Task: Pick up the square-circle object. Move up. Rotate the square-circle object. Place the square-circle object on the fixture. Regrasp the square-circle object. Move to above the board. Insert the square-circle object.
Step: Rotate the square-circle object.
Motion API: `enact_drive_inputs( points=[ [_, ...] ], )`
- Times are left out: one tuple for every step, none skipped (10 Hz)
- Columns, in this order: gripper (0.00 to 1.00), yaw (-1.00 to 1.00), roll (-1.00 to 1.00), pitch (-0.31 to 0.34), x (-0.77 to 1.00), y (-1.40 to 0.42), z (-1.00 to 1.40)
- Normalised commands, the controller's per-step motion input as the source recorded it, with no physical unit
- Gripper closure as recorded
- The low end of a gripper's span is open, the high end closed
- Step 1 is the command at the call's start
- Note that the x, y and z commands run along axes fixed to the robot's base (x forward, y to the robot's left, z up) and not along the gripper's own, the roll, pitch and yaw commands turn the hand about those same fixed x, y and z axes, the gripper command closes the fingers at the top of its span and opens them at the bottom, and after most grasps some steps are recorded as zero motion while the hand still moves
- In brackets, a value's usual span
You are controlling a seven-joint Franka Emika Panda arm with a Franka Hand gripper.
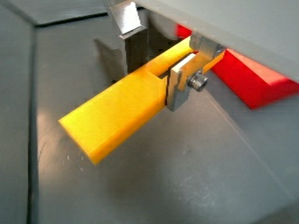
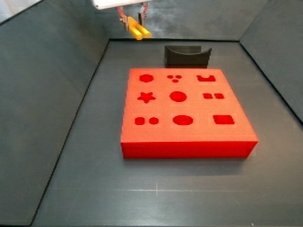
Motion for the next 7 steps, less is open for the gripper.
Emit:
enact_drive_inputs(
  points=[
    [1.0,-1.0,0.0,-0.001,0.01,0.01,-0.02],
    [1.0,-1.0,0.0,-0.001,0.01,0.01,-0.02],
    [1.0,-1.0,0.0,-0.001,0.01,0.02,-0.02],
    [1.0,-1.0,0.0,-0.001,0.01,0.02,-0.02],
    [1.0,-1.0,0.0,-0.001,0.01,0.02,-0.02],
    [1.0,-1.0,0.0,-0.001,0.01,0.02,-0.02],
    [1.0,-1.0,0.0,-0.001,0.01,0.02,-0.02]
  ],
)
